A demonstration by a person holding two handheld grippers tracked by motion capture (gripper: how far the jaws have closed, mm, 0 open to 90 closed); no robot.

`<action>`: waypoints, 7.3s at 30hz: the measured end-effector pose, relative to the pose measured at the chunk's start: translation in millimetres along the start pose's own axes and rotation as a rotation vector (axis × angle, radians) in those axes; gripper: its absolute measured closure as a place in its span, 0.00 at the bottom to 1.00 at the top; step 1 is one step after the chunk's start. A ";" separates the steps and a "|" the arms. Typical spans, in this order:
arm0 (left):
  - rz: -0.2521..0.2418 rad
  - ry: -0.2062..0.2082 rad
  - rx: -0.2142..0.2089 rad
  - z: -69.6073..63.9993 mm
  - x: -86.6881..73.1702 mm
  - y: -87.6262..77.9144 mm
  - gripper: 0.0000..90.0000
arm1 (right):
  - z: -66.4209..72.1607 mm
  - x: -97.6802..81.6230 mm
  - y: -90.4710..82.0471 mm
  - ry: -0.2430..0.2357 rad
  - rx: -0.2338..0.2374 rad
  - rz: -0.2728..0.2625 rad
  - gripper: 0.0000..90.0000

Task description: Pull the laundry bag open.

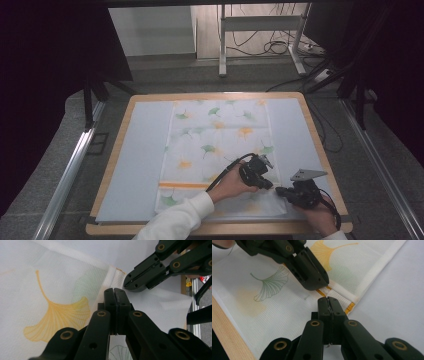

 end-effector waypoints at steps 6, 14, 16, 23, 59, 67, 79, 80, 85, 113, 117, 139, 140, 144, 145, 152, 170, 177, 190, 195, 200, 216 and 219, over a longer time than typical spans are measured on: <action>-0.009 -0.021 -0.009 1.7 2.1 -3.6 1.00 | -0.1 0.1 0.0 0.002 0.002 -0.001 0.98; 0.010 -0.060 -0.033 3.8 -4.8 -4.0 0.87 | -0.1 0.0 0.0 0.000 0.002 -0.001 0.98; 0.003 -0.068 -0.053 2.8 -5.2 -3.8 0.85 | -0.2 0.0 0.1 0.000 0.002 -0.001 0.98; 0.026 -0.057 -0.081 -1.5 -6.1 0.3 0.86 | -0.2 0.0 0.1 0.000 0.002 0.000 0.98; 0.185 0.100 0.087 -3.8 1.7 4.4 1.00 | -1.2 -0.1 0.5 0.002 0.001 -0.003 0.98; 0.180 0.075 0.118 7.1 -2.5 -6.6 1.00 | -1.3 -0.1 0.6 0.001 0.002 0.001 0.99; 0.184 0.203 0.106 -0.8 1.6 -2.2 0.89 | -1.3 -0.1 0.6 0.002 0.003 0.000 0.99; 0.191 0.208 0.121 0.3 1.4 -2.1 0.88 | -1.4 -0.1 0.6 0.002 0.003 -0.001 0.99; 0.212 0.216 0.119 0.7 4.0 3.3 0.82 | -1.3 -0.1 0.5 0.003 0.004 0.001 0.99; 0.249 0.181 0.090 1.6 7.4 4.8 0.94 | -1.5 -0.2 0.7 0.002 0.005 0.000 0.99; 0.245 0.167 0.077 0.2 7.1 2.6 1.00 | -1.5 -0.2 0.7 0.002 0.006 0.000 0.99; 0.249 0.182 0.115 -4.2 4.3 7.9 0.97 | -1.2 -0.3 0.8 0.004 0.002 0.003 0.99; 0.247 0.180 0.114 -4.4 4.3 8.1 0.99 | -1.2 -0.3 0.8 0.005 0.002 0.003 0.99; 0.241 0.181 0.115 -4.2 4.4 7.5 1.00 | -1.2 -0.2 0.8 0.005 0.002 0.002 0.99; 0.245 0.186 0.113 -3.4 4.2 6.9 1.00 | -1.2 -0.2 0.7 0.006 0.004 0.002 0.99; 0.237 0.169 0.104 -2.5 3.9 5.4 1.00 | -1.6 -0.1 0.8 0.006 0.007 0.000 0.99; 0.212 0.116 0.099 -1.5 -0.4 0.9 1.00 | -1.4 -0.2 0.7 0.005 0.007 -0.001 0.99; 0.220 0.113 0.105 -1.2 -1.7 -0.8 1.00 | -1.3 -0.2 0.8 0.002 0.006 -0.001 0.99; 0.234 0.095 0.125 -0.7 -8.5 -7.6 1.00 | -1.1 0.0 1.1 0.013 -0.001 0.014 0.99; 0.226 0.084 0.118 0.7 -11.8 -11.2 1.00 | -1.2 -0.1 1.1 0.013 0.000 0.014 0.99; 0.222 0.082 0.120 1.5 -15.0 -14.5 1.00 | -1.2 -0.1 1.2 0.014 0.001 0.015 0.99; 0.223 0.076 0.136 2.3 -23.4 -22.8 1.00 | -1.2 -0.2 0.9 0.017 0.003 0.019 0.99; 0.232 0.077 0.147 3.0 -24.6 -24.7 1.00 | -1.3 -0.1 1.0 0.013 0.003 0.017 0.99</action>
Point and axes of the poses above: each handheld gripper's, and its own axes: y roughly forward along the jaws, x roughly out of its top, z roughly to its left, the point moved 9 cm from there along y, roughly forward along the jaws, and after that the axes turned 14 degrees about -x, right-handed, at the moved point
